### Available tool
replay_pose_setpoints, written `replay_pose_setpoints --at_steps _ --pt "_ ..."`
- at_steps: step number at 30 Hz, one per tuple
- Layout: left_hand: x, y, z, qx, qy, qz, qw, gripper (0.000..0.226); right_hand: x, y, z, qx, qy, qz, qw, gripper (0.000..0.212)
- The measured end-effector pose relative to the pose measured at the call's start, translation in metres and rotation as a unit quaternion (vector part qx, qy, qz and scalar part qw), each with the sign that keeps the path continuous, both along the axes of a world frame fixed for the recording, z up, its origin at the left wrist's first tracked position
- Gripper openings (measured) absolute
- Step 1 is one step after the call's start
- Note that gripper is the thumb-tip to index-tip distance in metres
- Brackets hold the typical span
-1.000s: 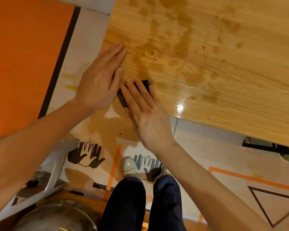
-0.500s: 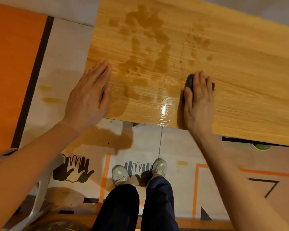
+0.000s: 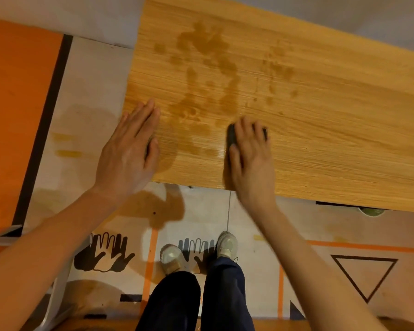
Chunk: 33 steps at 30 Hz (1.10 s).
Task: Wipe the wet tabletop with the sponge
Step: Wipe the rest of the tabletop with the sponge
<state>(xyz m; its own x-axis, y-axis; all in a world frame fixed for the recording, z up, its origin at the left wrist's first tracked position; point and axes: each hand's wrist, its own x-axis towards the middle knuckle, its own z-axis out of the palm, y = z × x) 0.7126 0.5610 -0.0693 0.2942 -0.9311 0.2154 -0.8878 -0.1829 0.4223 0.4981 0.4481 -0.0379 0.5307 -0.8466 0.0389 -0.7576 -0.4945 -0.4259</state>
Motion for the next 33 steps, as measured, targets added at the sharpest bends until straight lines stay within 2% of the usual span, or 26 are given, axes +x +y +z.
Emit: replay_pose_setpoints --at_steps 3,5,9,11,16,19,22,25,29,33 --pt "0.001 -0.001 -0.001 0.003 0.002 0.004 1.000 0.052 -0.018 0.054 0.004 0.010 0.012 0.089 0.996 0.047" --pt "0.001 -0.002 -0.002 0.005 0.000 0.005 1.000 0.052 -0.011 0.033 0.006 0.018 0.013 0.113 0.993 0.047" --pt "0.001 -0.002 -0.002 0.005 0.001 0.000 1.000 0.051 0.039 -0.035 0.000 0.005 0.001 0.031 1.000 0.048" --pt "0.000 -0.001 0.000 0.009 0.004 0.002 1.000 0.050 0.048 -0.025 -0.005 -0.006 -0.016 -0.010 1.000 0.046" --pt "0.001 -0.003 0.001 0.012 0.008 0.005 1.000 0.050 0.012 0.068 -0.004 -0.023 0.007 0.072 0.997 0.046" --pt "0.001 -0.005 0.002 0.010 0.009 0.004 1.000 0.050 0.036 0.036 -0.005 -0.024 0.006 0.096 0.995 0.045" --pt "0.000 -0.003 0.004 0.001 0.014 0.003 1.000 0.050 0.084 -0.010 -0.006 -0.030 0.002 0.067 0.997 0.045" --pt "-0.003 -0.002 0.006 -0.014 0.019 0.003 1.000 0.049 0.080 0.011 -0.009 -0.014 -0.007 0.034 0.999 0.046" --pt "0.000 -0.003 0.007 0.013 0.023 0.001 1.000 0.050 0.037 0.074 -0.010 -0.047 0.054 0.117 0.991 0.048" --pt "0.002 -0.005 0.009 0.075 0.039 0.013 0.996 0.055 0.080 0.024 -0.014 -0.036 0.044 0.139 0.989 0.049"
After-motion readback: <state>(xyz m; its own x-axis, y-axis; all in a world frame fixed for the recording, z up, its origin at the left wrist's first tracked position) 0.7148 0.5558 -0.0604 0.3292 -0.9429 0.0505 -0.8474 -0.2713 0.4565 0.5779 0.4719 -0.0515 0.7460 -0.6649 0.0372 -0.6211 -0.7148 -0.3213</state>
